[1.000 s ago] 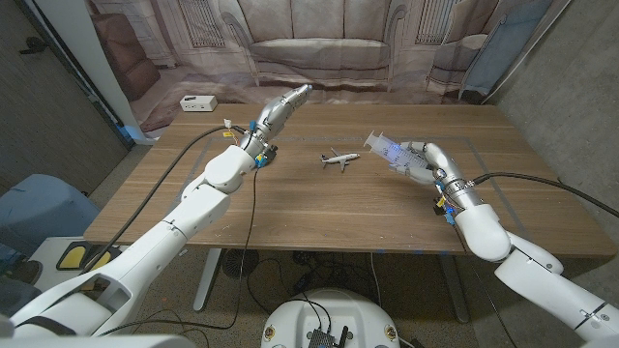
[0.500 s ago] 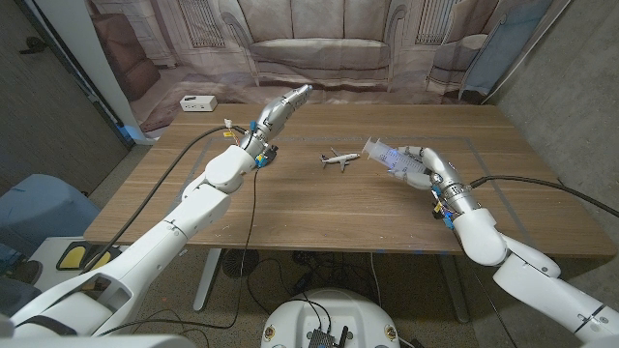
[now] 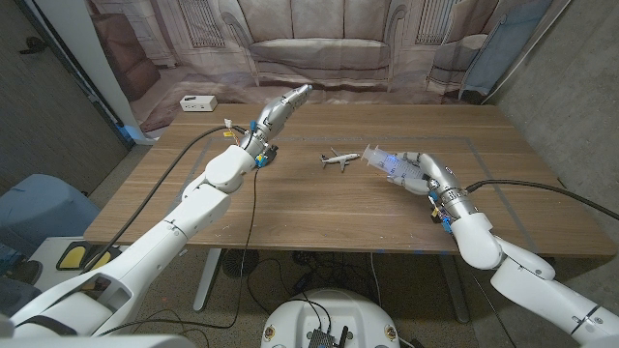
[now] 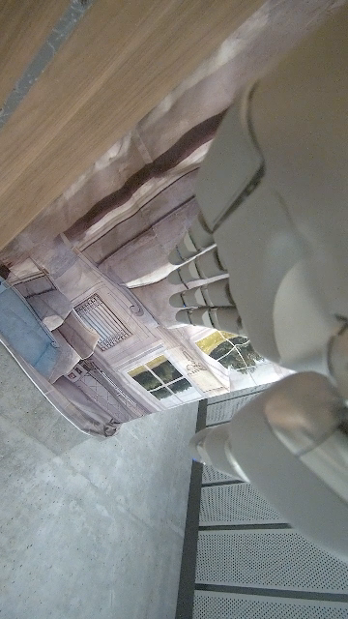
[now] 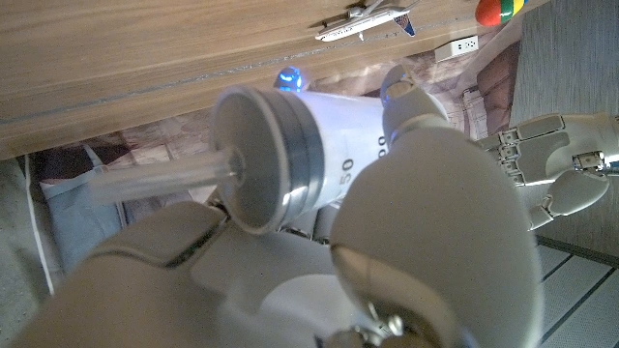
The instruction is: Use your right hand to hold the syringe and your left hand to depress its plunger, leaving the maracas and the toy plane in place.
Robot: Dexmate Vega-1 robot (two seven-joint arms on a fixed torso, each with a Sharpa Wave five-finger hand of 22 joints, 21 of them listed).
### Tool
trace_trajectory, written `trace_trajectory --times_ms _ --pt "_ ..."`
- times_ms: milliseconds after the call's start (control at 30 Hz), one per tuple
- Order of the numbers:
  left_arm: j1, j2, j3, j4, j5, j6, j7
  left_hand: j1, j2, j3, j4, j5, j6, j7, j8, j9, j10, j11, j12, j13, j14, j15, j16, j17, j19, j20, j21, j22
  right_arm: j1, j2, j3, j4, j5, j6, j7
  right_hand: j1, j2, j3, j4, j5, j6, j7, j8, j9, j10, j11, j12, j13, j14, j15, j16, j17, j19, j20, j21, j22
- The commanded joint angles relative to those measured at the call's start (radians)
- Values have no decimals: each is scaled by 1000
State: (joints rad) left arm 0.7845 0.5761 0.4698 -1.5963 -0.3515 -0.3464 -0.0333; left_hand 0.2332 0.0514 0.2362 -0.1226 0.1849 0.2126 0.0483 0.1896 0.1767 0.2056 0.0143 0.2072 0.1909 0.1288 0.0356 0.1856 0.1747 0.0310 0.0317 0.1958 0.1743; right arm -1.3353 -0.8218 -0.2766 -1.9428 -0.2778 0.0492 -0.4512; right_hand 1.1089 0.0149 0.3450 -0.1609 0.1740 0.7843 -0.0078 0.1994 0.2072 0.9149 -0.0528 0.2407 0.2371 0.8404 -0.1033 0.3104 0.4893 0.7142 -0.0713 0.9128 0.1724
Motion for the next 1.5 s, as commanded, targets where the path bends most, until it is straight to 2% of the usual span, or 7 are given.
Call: trace_trajectory --times_ms 33,300,800,1500 --pt "2 1 -2 -5 2 3 5 10 4 -3 -1 -1 8 1 -2 2 1 -4 0 2 -1 4 0 3 -4 8 0 5 18 -12 -40 28 -52 -53 -26 -169 163 182 188 4 50 -54 4 4 18 -18 -1 -1 -9 -43 -2 3 -6 -57 -4 0" --pt "6 0 -2 -3 0 -2 4 10 4 -3 -1 -1 9 1 -2 2 3 -3 0 2 -2 5 0 3 -5 8 0 5 24 -44 -69 7 -123 -122 -34 -172 161 180 187 4 53 -58 5 4 18 -21 -1 -1 -11 -42 -2 4 -8 -56 -5 -1" --pt "14 3 -4 -12 -1 1 9 11 4 -3 -1 -1 8 2 -3 2 2 -2 0 2 -2 5 0 3 -5 7 0 5 48 -66 -105 31 -105 -157 -7 -176 162 179 186 3 54 -63 5 4 17 -23 -2 -2 -20 -41 -6 4 -15 -55 -8 -1" --pt "16 3 -2 -9 -6 -3 1 12 4 -3 -1 -1 6 2 -3 2 -1 -4 -1 2 -5 6 -1 3 -5 9 1 5 79 -117 -146 5 -114 -265 56 -181 162 177 179 3 51 -71 4 4 -7 -27 -10 -2 -51 -28 -15 7 -42 -49 -20 -1"
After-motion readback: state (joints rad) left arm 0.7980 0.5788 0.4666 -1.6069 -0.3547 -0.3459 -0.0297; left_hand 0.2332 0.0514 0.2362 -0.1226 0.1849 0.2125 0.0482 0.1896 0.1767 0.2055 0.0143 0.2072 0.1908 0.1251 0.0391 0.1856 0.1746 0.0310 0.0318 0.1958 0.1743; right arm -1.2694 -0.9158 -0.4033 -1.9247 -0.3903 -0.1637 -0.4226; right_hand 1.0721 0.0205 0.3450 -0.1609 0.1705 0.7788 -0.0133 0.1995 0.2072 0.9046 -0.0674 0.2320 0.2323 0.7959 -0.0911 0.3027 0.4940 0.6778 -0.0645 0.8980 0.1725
